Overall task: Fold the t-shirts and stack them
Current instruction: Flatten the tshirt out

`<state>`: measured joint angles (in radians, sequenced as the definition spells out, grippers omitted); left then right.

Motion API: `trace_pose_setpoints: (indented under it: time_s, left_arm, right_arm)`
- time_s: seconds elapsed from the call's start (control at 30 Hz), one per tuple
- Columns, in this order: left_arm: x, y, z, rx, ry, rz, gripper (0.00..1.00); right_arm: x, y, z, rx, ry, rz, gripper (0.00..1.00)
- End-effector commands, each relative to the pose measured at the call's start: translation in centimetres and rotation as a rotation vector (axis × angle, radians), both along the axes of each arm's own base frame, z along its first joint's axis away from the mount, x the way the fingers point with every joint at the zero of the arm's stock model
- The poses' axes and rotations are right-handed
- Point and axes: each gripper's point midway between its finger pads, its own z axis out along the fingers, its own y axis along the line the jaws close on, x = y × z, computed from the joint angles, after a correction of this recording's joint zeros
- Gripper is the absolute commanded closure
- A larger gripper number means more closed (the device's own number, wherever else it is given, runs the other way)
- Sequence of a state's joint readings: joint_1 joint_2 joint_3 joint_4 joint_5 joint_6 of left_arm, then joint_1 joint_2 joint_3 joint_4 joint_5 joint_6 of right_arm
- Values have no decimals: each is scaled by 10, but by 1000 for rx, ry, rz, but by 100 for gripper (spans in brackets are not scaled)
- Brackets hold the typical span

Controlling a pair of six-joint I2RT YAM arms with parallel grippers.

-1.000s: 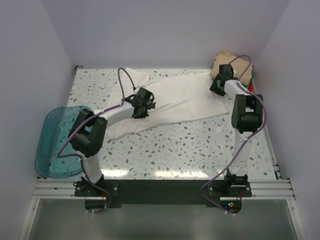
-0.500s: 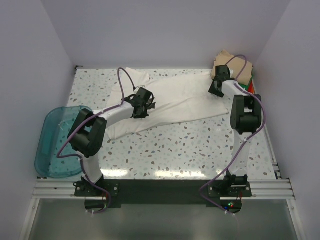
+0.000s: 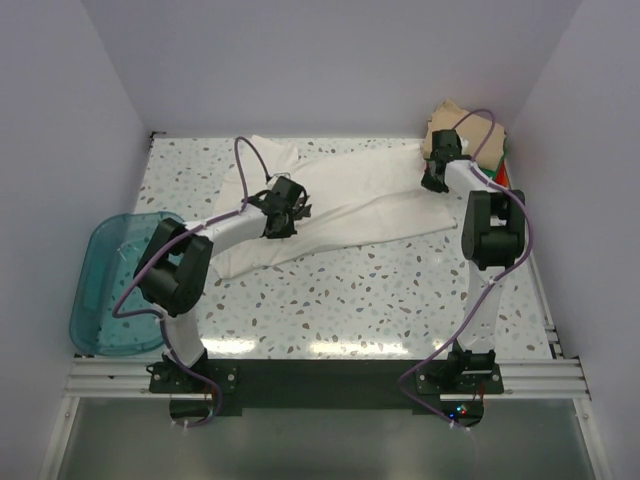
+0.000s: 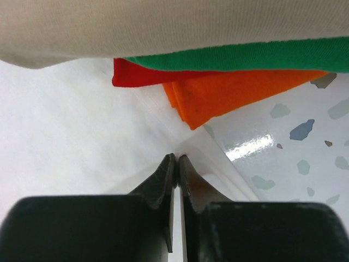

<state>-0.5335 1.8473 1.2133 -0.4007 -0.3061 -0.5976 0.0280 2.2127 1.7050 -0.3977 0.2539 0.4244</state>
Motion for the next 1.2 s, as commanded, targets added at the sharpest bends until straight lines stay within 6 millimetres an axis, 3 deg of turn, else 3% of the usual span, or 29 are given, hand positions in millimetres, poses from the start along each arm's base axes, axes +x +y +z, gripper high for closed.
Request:
trace_pose_setpoints:
  time_s: [0.0, 0.07, 0.2, 0.47, 0.53, 0.57, 0.63, 0.67, 0.77, 0.8, 0.83, 0.9, 1.07, 1.17]
  left_arm:
    - [3, -3, 22, -28, -51, -17, 100]
    - [0, -2, 24, -35, -52, -19, 100]
    - [-10, 0, 29, -52, -51, -25, 100]
    - [-43, 0, 71, -144, -107, -56, 100]
    - [-57, -2, 81, -160, -114, -79, 100]
    - [-62, -4, 84, -166, -119, -85, 100]
    - [-81, -9, 92, -190, -124, -105, 100]
    - [-87, -11, 95, -198, -126, -110, 100]
    - [-113, -18, 103, -237, -135, -126, 100]
    - [-121, -19, 102, -240, -131, -127, 100]
    - [-132, -22, 109, -258, -143, -130, 100]
    - [-145, -22, 112, -285, -154, -113, 100]
    - [-180, -31, 110, -320, -138, -134, 100]
    - [-198, -37, 99, -334, -110, -157, 100]
  right_arm:
    - [3, -2, 37, -19, -59, -13, 98]
    - [-1, -3, 41, -27, -57, -18, 100]
    - [-12, -8, 67, -40, -83, -33, 100]
    - [-59, -10, 86, -24, -94, -52, 100]
    - [-75, -9, 80, -20, -76, -51, 100]
    - [-81, -10, 95, -17, -108, -54, 100]
    - [-99, -10, 90, -17, -94, -55, 100]
    - [-105, -11, 103, -13, -123, -57, 100]
    - [-129, -16, 100, -13, -113, -64, 100]
    - [-136, -17, 114, -7, -151, -67, 100]
    - [-147, -20, 107, -9, -130, -71, 100]
    - [-163, -20, 113, -7, -145, -71, 100]
    - [-190, -30, 123, -10, -164, -93, 100]
    - [-204, -32, 120, -10, -159, -97, 100]
